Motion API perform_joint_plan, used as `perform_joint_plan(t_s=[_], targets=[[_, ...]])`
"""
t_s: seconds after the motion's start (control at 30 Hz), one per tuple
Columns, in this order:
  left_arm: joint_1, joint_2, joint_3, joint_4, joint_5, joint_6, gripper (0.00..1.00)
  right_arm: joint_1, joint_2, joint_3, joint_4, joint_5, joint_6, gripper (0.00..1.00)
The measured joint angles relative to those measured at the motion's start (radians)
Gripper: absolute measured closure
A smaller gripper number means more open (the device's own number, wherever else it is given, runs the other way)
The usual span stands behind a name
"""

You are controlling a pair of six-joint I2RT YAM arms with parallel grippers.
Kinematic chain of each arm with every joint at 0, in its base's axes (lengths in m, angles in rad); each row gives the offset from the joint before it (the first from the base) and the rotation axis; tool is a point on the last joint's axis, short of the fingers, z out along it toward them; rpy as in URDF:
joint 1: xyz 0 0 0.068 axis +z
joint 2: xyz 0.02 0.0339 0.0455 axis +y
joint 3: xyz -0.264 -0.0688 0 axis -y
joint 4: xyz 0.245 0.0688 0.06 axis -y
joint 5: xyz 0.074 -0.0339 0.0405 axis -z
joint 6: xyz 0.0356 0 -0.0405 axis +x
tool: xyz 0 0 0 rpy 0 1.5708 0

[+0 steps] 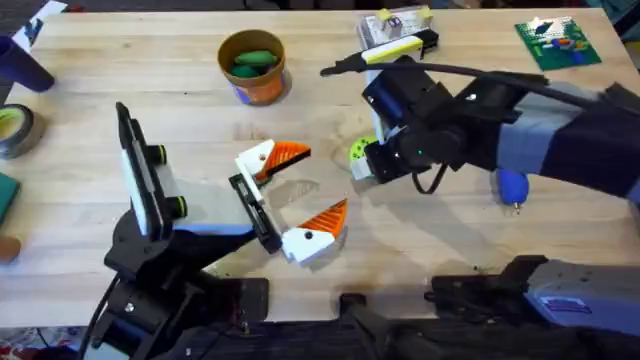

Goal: Pick up the gripper from the table and insert it into the empty holder that is missing its gripper. Then pick up a screw, insert it into the mounting hole, and use the screwdriver to tighten it. Finally, clean up the table by picking up the vegetable and placing it into the bucket.

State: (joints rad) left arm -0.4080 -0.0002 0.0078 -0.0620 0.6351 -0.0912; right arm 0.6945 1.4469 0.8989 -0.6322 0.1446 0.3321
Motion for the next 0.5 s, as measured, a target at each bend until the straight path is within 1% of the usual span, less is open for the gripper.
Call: perform_joint_plan(t_s=[0.1, 0.27, 0.33, 0.43, 0.5], targets=[[0.000, 0.000, 0.000, 0.000, 0.000, 0.000, 0.008, 0.000, 0.004, 0.000, -0.001, -0.007, 0.000, 0.443], [0.000, 0.000, 0.000, 0.000, 0.000, 0.000, 0.008, 0.000, 0.032, 0.000, -0.002, -0.012, -0.005, 0.578], [0.000, 0.000, 0.000, 0.000, 0.000, 0.000, 0.008, 0.000, 0.044, 0.000, -0.003, -0.011, -0.006, 0.600], [0.000, 0.000, 0.000, 0.000, 0.000, 0.000, 0.008, 0.000, 0.046, 0.000, -0.002, -0.007, -0.010, 0.688], [0.000, 0.000, 0.000, 0.000, 0.000, 0.000, 0.008, 0.000, 0.046, 0.000, -0.001, -0.007, -0.011, 0.714]])
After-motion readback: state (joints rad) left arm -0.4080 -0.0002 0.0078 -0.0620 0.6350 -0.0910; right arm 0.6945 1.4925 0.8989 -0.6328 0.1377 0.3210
